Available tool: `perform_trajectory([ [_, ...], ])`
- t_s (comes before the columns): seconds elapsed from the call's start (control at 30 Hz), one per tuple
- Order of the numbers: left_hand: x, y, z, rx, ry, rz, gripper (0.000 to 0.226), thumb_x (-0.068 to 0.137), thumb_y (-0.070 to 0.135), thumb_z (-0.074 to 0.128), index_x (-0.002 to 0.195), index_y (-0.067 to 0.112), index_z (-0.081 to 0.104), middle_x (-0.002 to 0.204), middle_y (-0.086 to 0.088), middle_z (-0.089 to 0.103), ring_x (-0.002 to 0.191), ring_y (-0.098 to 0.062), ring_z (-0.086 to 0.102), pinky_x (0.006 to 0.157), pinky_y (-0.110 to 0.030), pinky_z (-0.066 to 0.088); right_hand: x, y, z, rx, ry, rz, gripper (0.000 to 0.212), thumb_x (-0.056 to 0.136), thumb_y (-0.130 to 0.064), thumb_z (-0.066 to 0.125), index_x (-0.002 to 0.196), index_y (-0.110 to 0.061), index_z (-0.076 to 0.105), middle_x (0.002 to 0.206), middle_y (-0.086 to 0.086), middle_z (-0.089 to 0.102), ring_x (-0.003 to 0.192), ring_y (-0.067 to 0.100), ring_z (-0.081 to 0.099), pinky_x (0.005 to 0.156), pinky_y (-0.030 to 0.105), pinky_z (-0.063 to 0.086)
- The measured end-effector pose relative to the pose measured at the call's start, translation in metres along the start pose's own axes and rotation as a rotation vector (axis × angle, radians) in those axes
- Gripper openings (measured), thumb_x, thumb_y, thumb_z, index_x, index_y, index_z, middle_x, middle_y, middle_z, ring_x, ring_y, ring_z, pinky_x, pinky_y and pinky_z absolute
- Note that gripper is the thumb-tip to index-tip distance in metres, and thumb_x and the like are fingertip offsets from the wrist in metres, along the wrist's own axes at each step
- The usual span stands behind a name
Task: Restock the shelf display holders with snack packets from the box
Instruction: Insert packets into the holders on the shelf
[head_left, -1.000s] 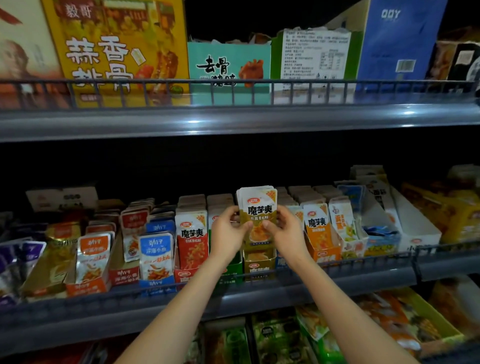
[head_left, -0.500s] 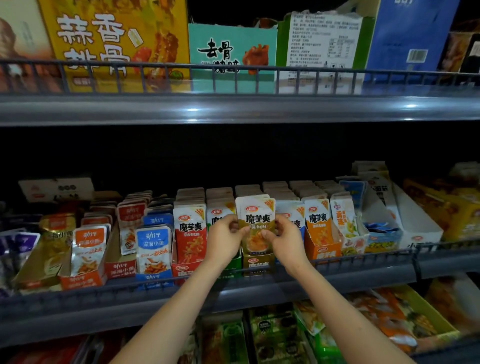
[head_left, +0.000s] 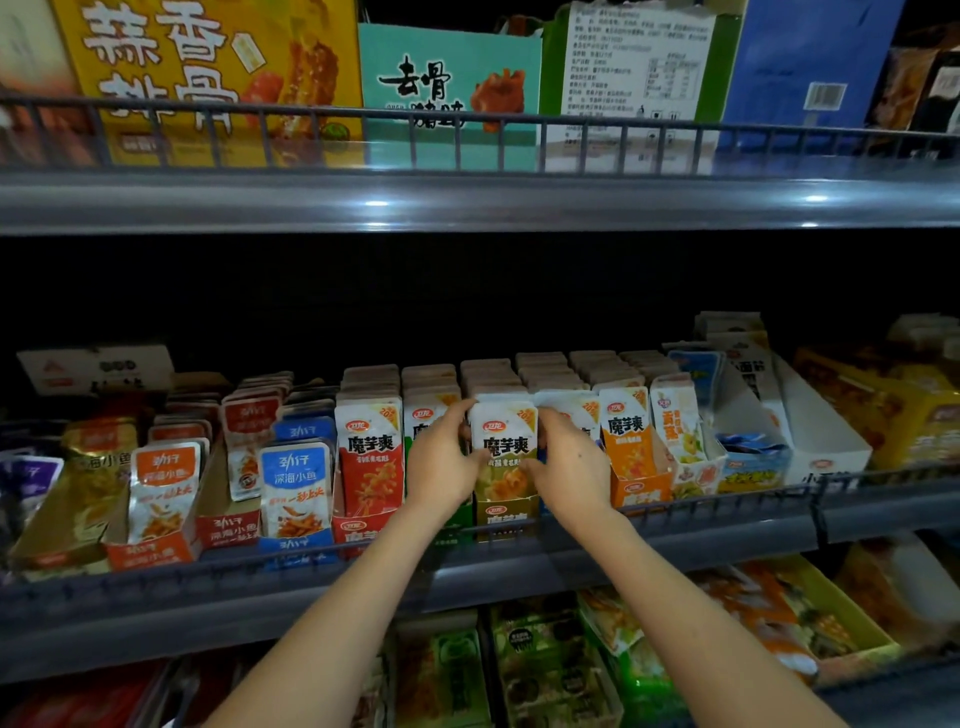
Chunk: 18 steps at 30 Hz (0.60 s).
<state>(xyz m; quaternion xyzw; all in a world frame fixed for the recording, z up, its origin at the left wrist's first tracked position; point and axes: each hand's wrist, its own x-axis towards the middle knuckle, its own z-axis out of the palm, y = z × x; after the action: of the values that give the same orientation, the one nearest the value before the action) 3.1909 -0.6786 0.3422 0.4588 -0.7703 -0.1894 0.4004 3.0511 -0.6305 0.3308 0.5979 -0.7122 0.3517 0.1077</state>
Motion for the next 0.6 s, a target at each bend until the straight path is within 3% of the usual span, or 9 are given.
perform_trajectory([
  [0.13,0.003,-0.001,-0.002,0.084,-0.005,-0.035,0.068,0.080,0.023,0.074,0.139,0.021,0.040,0.118,-0.005,0.060,0.109,-0.022,0.056,0.086,-0.030,0.046,-0.006,-0.003,-0.001,-0.025,-0.004,-0.021,0.072,0.084,-0.020,0.070,0.144,-0.018,0.032,0.121,0.007,0.060,0.095,0.023,0.064,0.066,0.029,0.050],
  [0.27,-0.003,-0.001,-0.010,0.026,-0.006,-0.018,0.067,0.079,0.024,0.075,0.137,0.019,0.043,0.119,-0.006,0.059,0.109,-0.021,0.057,0.087,-0.033,0.049,-0.014,-0.002,-0.010,0.087,-0.019,-0.010,0.074,0.085,-0.020,0.069,0.147,-0.019,0.028,0.126,0.005,0.057,0.091,0.020,0.063,0.063,0.024,0.045],
  [0.37,-0.021,0.001,-0.022,-0.022,-0.009,0.010,0.059,0.083,0.020,0.070,0.136,0.016,0.045,0.117,0.001,0.056,0.101,-0.018,0.058,0.082,-0.031,0.051,-0.031,0.001,-0.022,0.176,-0.025,0.018,0.069,0.086,-0.020,0.068,0.144,-0.021,0.031,0.107,-0.003,0.058,0.076,0.012,0.059,0.058,0.021,0.046],
  [0.47,-0.050,0.000,-0.036,-0.075,0.006,0.029,0.045,0.085,0.017,0.067,0.127,0.017,0.052,0.110,0.004,0.057,0.097,-0.013,0.058,0.081,-0.034,0.054,-0.063,0.004,-0.038,0.325,-0.044,0.056,0.061,0.085,-0.017,0.068,0.137,-0.027,0.038,0.094,-0.010,0.053,0.072,0.006,0.056,0.063,0.016,0.047],
  [0.53,-0.080,-0.005,-0.042,-0.105,0.009,0.026,0.035,0.086,0.014,0.066,0.119,0.017,0.057,0.103,0.005,0.059,0.094,-0.010,0.057,0.080,-0.023,0.050,-0.095,0.008,-0.045,0.454,-0.096,0.120,0.053,0.085,-0.017,0.069,0.127,-0.032,0.042,0.092,-0.012,0.055,0.071,0.004,0.057,0.065,0.010,0.045],
  [0.6,-0.118,-0.013,-0.043,-0.139,-0.012,0.015,0.026,0.087,0.012,0.065,0.112,0.018,0.061,0.097,0.006,0.061,0.088,-0.006,0.058,0.074,-0.011,0.045,-0.133,0.013,-0.044,0.559,-0.195,0.191,0.043,0.083,-0.017,0.071,0.117,-0.032,0.049,0.089,-0.010,0.057,0.069,0.002,0.057,0.068,0.012,0.047],
])
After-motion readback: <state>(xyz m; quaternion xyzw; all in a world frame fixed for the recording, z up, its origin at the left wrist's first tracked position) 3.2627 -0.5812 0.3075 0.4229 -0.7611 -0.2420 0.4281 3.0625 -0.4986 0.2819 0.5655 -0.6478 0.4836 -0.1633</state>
